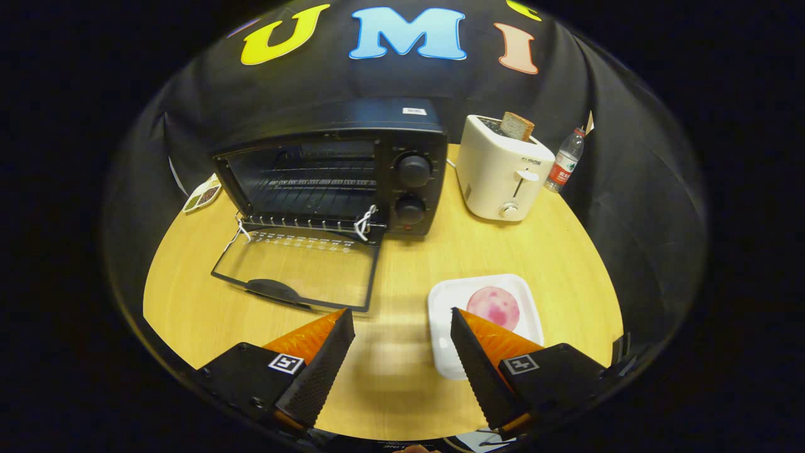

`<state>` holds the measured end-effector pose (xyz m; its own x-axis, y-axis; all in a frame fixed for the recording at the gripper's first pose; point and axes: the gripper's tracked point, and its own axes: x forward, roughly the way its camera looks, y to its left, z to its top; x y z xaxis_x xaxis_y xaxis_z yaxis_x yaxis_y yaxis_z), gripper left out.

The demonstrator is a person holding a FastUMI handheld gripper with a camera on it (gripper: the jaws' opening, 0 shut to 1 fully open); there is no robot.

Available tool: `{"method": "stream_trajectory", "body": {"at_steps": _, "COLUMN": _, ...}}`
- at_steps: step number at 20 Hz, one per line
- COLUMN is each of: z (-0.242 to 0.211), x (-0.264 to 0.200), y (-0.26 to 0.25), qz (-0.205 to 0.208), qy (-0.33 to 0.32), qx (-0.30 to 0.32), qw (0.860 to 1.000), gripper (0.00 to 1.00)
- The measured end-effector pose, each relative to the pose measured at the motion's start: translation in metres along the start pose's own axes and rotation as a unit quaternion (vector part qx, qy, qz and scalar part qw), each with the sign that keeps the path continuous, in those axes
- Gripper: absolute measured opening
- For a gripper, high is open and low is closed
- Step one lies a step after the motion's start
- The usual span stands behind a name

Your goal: Open the toaster oven, put the food inside, and close the toaster oven door.

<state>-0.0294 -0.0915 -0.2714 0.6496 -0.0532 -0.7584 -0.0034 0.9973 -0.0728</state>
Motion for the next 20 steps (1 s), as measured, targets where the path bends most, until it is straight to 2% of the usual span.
{"method": "stream_trajectory", "body": {"at_steps": 6, "z": 0.003, "x": 0.018, "y": -0.064, "qz": 0.017, "qy": 0.028, "qx": -0.003, "qw": 0.999, "gripper": 0.99}}
{"method": "stream_trajectory", "body": {"at_steps": 13, "z": -0.024, "x": 0.047, "y": -0.137, "qz": 0.038, "qy": 0.085, "qx": -0.004, "qw": 0.996, "gripper": 0.98}}
{"method": "stream_trajectory", "body": {"at_steps": 20, "z": -0.061, "x": 0.063, "y": -0.16, "qz": 0.065, "qy": 0.158, "qx": -0.018, "qw": 0.985, "gripper": 0.97}}
